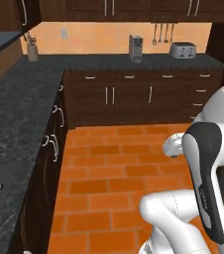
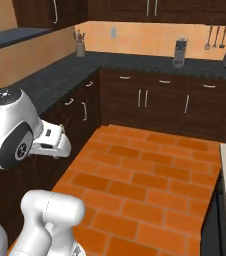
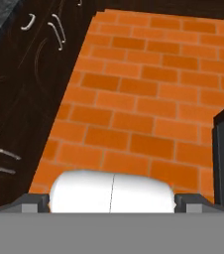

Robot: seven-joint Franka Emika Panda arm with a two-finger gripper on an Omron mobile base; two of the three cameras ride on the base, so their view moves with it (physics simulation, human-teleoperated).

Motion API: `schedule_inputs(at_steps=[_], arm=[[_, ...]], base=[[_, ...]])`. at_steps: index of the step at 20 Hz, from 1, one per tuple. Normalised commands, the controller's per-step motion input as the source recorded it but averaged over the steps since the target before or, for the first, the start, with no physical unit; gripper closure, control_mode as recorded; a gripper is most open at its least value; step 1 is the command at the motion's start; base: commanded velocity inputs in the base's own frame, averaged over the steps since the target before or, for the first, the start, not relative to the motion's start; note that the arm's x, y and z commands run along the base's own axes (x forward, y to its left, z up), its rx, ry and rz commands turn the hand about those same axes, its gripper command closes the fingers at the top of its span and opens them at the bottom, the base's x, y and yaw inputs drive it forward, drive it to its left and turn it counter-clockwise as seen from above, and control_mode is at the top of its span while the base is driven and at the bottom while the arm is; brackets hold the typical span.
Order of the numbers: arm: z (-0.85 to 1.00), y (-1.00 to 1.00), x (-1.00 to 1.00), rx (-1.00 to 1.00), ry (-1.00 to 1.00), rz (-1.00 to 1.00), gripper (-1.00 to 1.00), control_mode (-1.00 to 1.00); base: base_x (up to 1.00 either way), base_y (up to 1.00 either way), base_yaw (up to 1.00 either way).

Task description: Navigate to the toaster.

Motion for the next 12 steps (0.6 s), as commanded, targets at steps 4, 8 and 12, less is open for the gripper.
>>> schedule_inputs(at_steps=[4, 8, 12], arm=[[0.0, 0.0, 0.0, 0.0, 0.0, 0.0, -1.0, 1.0], [0.0, 0.0, 0.0, 0.0, 0.0, 0.0, -1.0, 1.0], [0.0, 0.0, 0.0, 0.0, 0.0, 0.0, -1.0, 1.0]], base=[[1.0, 0.0, -0.09], [1.0, 0.07, -0.06], [1.0, 0.18, -0.05]])
